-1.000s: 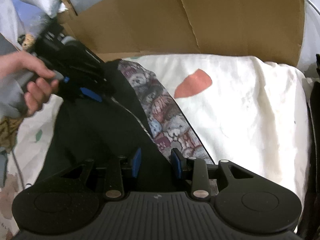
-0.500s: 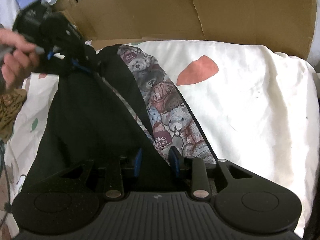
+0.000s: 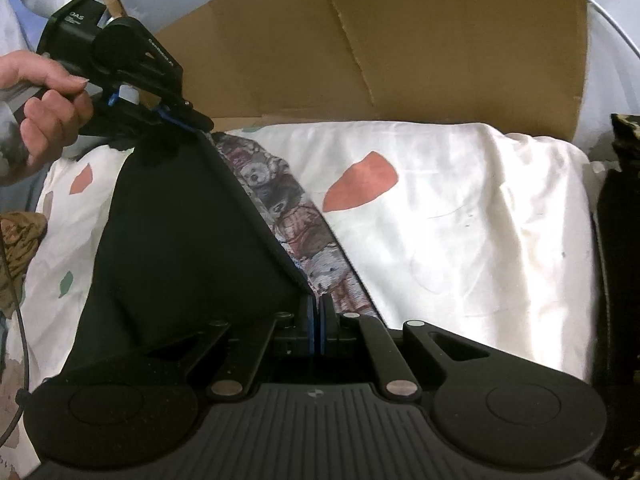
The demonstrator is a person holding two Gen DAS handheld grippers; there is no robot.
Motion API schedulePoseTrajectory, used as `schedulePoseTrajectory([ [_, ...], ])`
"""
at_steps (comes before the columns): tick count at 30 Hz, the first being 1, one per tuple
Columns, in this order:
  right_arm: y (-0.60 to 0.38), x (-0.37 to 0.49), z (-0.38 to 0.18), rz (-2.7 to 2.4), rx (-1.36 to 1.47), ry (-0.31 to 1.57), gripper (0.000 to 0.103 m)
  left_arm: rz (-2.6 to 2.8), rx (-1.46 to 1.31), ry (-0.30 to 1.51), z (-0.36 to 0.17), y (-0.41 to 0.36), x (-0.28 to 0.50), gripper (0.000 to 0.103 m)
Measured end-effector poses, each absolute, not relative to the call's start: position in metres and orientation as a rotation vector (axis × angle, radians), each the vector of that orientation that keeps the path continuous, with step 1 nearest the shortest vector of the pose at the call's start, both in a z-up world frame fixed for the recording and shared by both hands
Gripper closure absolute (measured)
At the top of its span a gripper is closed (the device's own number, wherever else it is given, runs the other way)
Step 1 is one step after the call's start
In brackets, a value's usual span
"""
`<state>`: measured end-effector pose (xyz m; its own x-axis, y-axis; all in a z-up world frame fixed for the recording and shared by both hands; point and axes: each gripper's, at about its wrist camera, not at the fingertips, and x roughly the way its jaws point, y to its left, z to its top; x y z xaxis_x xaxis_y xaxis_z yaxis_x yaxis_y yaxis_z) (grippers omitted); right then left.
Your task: Fold clothes
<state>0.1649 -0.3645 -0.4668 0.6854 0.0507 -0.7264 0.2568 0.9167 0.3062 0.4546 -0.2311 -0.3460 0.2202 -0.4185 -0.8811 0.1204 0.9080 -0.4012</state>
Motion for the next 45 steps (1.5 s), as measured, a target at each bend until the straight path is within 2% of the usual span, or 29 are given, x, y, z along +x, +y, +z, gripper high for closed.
schedulePoseTrajectory([
  [26, -0.388, 0.162, -0.483, -0.147, 0.354, 0.911, 0.103, -0.485, -0.19, 1.307, -0.406, -0.286, 0.464, 0.1],
  [29, -0.391, 0.163, -0.481, -0.16, 0.356, 0.92, 0.103, -0.521, -0.092, 1.291, -0.394, -0.295, 0.464, 0.095],
  [31, -0.395, 0.16, -0.477, -0.162, 0.376, 0.919, 0.102, -0.55, -0.024, 1.268, -0.379, -0.3, 0.464, 0.089],
  [33, -0.399, 0.155, -0.472, -0.182, 0.383, 0.911, 0.101, -0.577, 0.026, 1.228, -0.357, -0.299, 0.465, 0.066],
  [35, -0.401, 0.152, -0.468, -0.2, 0.381, 0.895, 0.101, -0.588, 0.07, 1.184, -0.334, -0.294, 0.47, 0.057],
  [40, -0.399, 0.14, -0.453, -0.183, 0.418, 0.833, 0.101, -0.556, 0.161, 1.139, -0.303, -0.272, 0.483, 0.058],
  [44, -0.392, 0.14, -0.45, -0.162, 0.427, 0.819, 0.101, -0.544, 0.198, 1.151, -0.307, -0.264, 0.483, 0.062],
  [45, -0.391, 0.141, -0.45, -0.156, 0.43, 0.819, 0.101, -0.543, 0.205, 1.155, -0.312, -0.264, 0.484, 0.066],
])
